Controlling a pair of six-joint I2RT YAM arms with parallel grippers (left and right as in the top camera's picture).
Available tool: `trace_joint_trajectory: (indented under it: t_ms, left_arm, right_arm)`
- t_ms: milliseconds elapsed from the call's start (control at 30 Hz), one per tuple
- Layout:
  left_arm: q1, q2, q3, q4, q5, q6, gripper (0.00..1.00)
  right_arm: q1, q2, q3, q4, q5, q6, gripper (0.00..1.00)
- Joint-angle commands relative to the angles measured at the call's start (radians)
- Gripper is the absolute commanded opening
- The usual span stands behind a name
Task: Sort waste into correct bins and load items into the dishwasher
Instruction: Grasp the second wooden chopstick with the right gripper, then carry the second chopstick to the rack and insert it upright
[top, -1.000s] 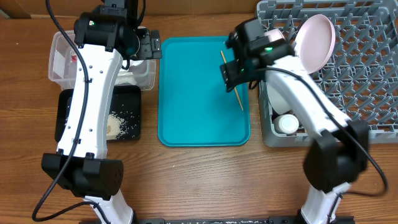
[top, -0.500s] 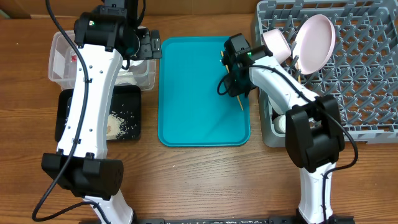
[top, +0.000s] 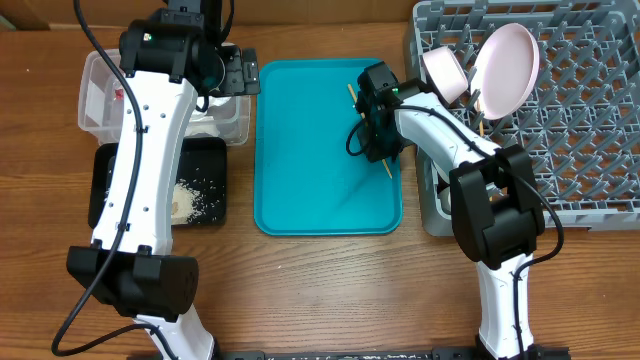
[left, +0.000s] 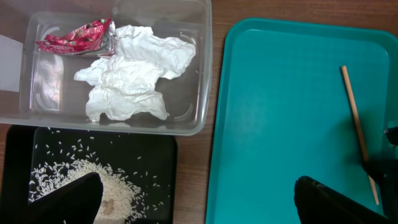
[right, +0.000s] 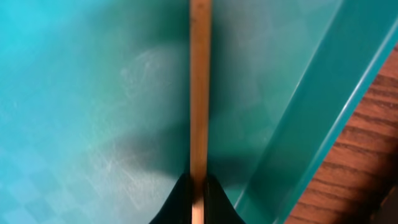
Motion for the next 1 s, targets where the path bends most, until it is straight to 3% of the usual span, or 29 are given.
trace_joint_trajectory:
  t_ms: [0,200,467,567,767,967]
  left_arm:
    - [-0.002,-0.018,0.013,0.002,-0.007,-0.014,1.00]
    - [-0.002,-0.018,0.013,0.002,-0.007,-0.014,1.00]
    - [-0.002,-0.018,0.013,0.002,-0.007,-0.014,1.00]
    - [-0.002,-0.018,0.013,0.002,-0.007,-0.014,1.00]
    - [-0.002,-0.018,0.013,0.002,-0.007,-0.014,1.00]
    - [-0.002,-0.018,0.013,0.002,-0.007,-0.014,1.00]
  right_arm:
    - [-0.001,0.031,0.011,-0.028,-0.005,0.050,0.04]
    - [-0.001,-0.027,0.189,-0.147,-0.113,0.082,0.04]
    - [-0.035,-0.171,0.690,-0.533,0.092,0.081,0.04]
    - [-0.083,-0.225,0.776,-0.653,0.143,0.081,0.04]
    - [-0.210,-0.324,0.720,-0.707,0.100,0.109,0.04]
    - [-0.283,-0.345,0.491,-0.707,0.092,0.126,0.04]
